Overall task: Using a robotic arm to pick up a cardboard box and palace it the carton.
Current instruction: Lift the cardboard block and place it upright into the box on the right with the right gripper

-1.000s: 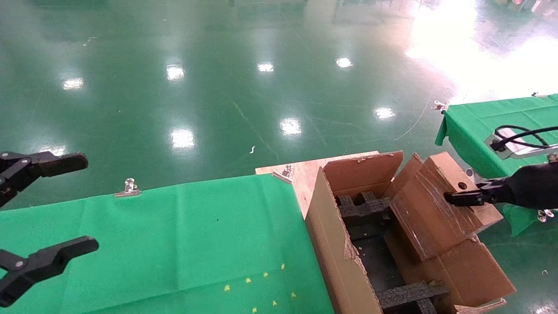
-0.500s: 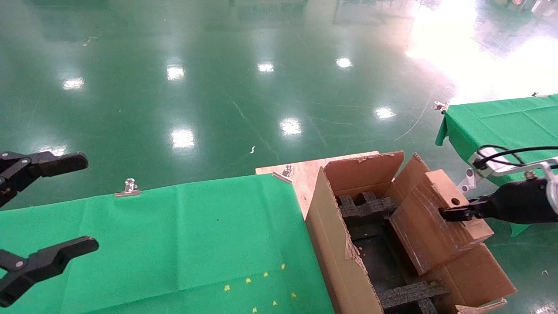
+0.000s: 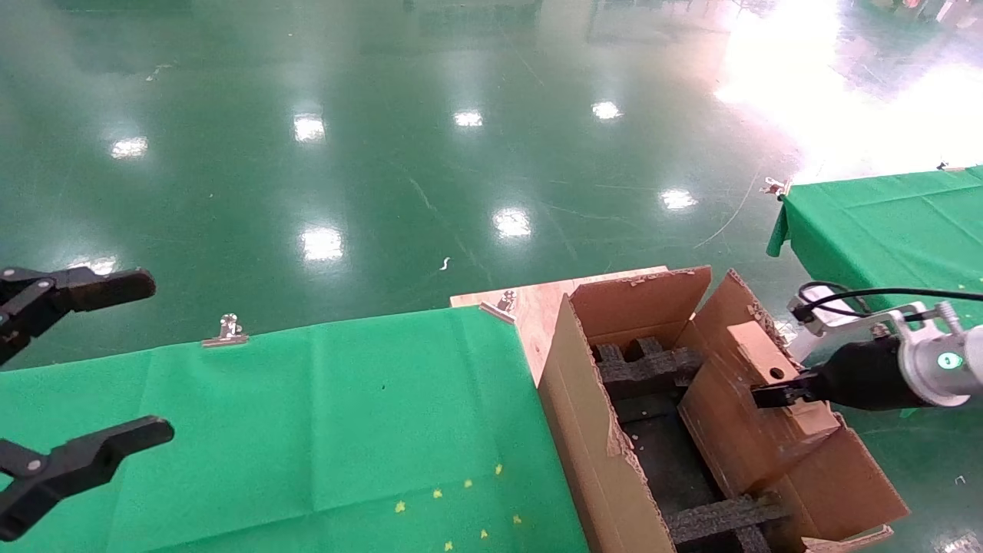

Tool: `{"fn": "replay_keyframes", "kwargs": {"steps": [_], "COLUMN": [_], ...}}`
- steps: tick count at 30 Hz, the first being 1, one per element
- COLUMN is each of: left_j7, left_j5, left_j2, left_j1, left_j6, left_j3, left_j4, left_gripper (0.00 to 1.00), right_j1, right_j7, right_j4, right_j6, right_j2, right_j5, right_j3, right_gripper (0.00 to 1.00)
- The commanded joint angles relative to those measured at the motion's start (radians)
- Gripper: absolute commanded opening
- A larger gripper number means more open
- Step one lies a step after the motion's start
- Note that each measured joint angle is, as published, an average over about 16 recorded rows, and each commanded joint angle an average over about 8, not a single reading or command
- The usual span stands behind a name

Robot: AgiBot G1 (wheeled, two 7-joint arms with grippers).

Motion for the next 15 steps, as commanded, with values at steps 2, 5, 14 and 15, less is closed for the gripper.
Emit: {"fn": "replay_keyframes", "kwargs": {"steps": [2,5,14,15], "left_j7": [0.0,0.0,0.0,0.0], "left_j5": [0.0,0.0,0.0,0.0], "left_j2": [0.0,0.0,0.0,0.0], "left_j1": [0.0,0.0,0.0,0.0], "left_j6": [0.0,0.0,0.0,0.0], "left_j3": [0.0,0.0,0.0,0.0], "left_j4": [0.0,0.0,0.0,0.0], "left_gripper": [1.0,1.0,1.0,1.0], "right_j1": [-0.019,-0.032,-0.065,-0.07], "right_j7": [0.011,0.015,0.015,0.014], "right_j4": [-0.015,-0.031,-0.077,-0.083], "right_j6": [0.024,0.041,0.073,0.075], "right_j2": [-0.023,-0.045,-0.104,-0.109], "right_j5": [0.0,-0.001,0.006,0.008], "right_j3": [-0.004,-0.008,-0.011,-0.011], "right_gripper": [0.0,0.0,0.0,0.0]}}
